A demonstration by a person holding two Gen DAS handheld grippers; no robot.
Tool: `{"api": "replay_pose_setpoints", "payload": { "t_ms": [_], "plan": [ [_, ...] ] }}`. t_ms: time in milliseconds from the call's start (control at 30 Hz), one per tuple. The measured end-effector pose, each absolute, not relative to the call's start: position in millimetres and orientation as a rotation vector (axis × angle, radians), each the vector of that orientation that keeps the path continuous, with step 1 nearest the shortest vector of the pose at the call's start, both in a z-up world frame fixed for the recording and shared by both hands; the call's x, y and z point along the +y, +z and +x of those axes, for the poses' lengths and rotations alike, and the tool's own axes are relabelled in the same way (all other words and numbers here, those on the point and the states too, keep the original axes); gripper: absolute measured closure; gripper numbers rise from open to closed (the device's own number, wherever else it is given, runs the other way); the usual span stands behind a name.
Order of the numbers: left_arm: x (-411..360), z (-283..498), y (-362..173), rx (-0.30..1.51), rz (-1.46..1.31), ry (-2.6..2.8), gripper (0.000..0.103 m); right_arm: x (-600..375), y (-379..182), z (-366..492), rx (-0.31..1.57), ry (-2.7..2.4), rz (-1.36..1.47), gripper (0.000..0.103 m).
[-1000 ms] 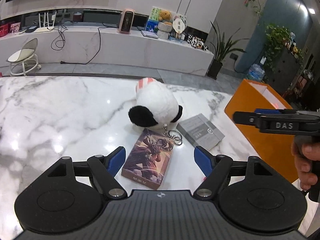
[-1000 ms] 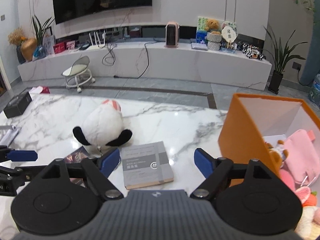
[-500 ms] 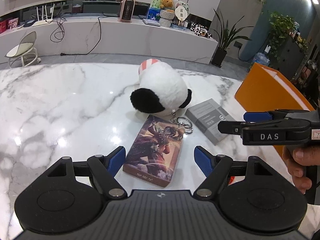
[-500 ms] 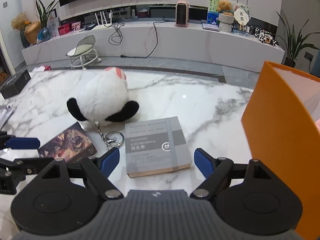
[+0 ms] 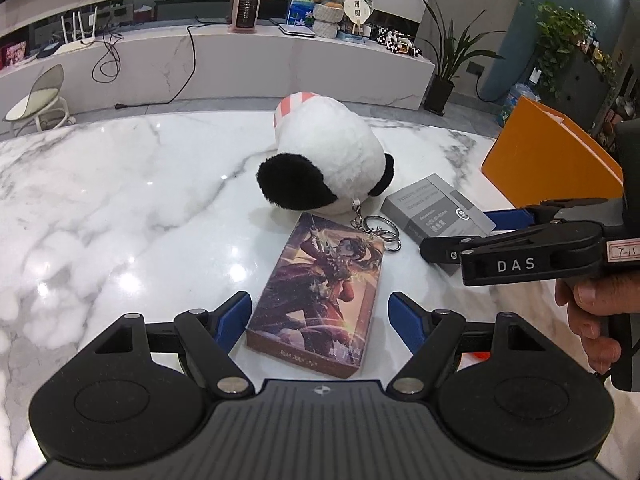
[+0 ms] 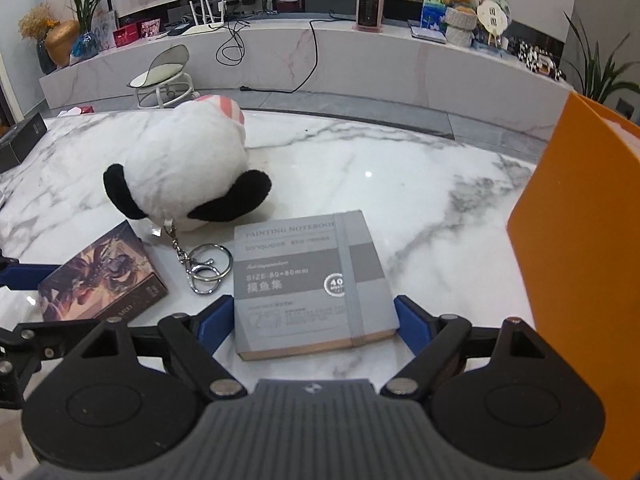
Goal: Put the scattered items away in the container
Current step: 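Close left tool on illustrated card box while right tool closes on grey notebook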
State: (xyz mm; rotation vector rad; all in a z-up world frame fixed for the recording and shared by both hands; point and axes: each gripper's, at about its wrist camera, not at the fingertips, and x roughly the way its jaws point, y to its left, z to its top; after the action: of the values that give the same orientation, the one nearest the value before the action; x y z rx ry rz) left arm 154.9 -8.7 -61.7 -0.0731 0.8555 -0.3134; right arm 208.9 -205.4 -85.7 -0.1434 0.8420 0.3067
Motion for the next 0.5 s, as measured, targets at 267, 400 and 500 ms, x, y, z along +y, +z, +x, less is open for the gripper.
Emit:
{"api": "replay_pose_setpoints", "payload": {
  "t_ms": [267,400,500],
  "plan": [
    [-12.2,157.2,-62.7,0.833,-0.024,-0.307,0.014,-204.7,-87.7,212.1,0.822,0.319,-0.152,0.014],
    [-14.3,157.6,-62.8,0.836,-0.006,-0.305,0.019,-203.8,-86.8,212.8,0.829,0.322,-0.157,0.015],
    [-13.7,157.3,-61.2,0.843,-0.008,-0.314,0.028,-203.0,-85.3,212.2,0.837,0.328,-0.162,0.018]
  ]
}}
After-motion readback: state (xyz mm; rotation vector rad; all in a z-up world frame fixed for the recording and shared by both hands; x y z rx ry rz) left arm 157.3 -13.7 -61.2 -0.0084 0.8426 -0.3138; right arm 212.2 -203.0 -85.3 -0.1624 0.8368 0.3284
